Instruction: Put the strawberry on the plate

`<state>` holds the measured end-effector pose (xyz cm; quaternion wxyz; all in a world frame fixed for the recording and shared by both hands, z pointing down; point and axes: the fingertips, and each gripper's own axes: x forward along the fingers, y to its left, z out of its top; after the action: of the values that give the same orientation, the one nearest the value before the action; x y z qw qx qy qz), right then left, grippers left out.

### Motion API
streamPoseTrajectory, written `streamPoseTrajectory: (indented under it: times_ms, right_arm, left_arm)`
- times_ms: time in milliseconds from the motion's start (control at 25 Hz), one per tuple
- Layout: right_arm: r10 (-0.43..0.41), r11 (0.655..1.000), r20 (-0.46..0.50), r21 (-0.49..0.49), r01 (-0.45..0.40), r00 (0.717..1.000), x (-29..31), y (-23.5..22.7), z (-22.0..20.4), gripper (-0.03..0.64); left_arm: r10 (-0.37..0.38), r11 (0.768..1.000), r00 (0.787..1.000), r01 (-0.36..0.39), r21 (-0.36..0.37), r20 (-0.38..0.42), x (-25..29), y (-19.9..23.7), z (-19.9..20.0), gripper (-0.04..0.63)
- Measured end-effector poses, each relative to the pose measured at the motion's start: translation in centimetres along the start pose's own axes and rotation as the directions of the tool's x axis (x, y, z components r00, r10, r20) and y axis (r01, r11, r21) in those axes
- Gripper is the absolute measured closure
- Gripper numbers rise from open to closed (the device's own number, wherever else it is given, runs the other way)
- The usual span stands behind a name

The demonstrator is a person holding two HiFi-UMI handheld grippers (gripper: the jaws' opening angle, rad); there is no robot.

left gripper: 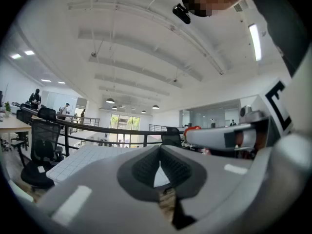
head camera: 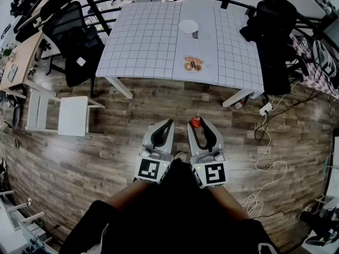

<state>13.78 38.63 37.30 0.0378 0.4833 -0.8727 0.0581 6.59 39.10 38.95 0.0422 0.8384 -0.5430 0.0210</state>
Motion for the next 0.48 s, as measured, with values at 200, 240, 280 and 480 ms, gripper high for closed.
streamPoseTrajectory:
  times_ms: [200, 240, 280, 480]
  right_arm:
    - [0.001, 1.0, 0.032, 0.031, -0.002, 0.999, -1.1, -1.0, -0.2, 0.488]
    - [-0.004, 0.999, 0.029, 0.035, 0.003, 1.0, -1.2, -1.1, -0.4, 0.488]
    - [-0.01, 0.999, 0.023, 0.037, 0.009, 1.0, -1.2, -1.1, -0.7, 0.487]
    - [-0.038, 0.997, 0.02, 0.064, 0.037, 0.999, -3.8, -2.2, -1.2, 0.486]
  left_arm:
    - [0.023, 0.999, 1.0, -0.024, -0.023, -0.008, -0.4, -0.7, -0.6, 0.588]
    - [0.033, 0.999, 0.999, -0.034, -0.018, -0.006, -0.6, -0.3, -0.8, 0.588]
    - [0.045, 0.999, 0.999, -0.045, -0.016, -0.005, -0.8, 0.3, -1.0, 0.588]
    - [0.083, 0.997, 0.997, -0.083, -0.008, -0.007, -2.6, -0.1, -1.0, 0.588]
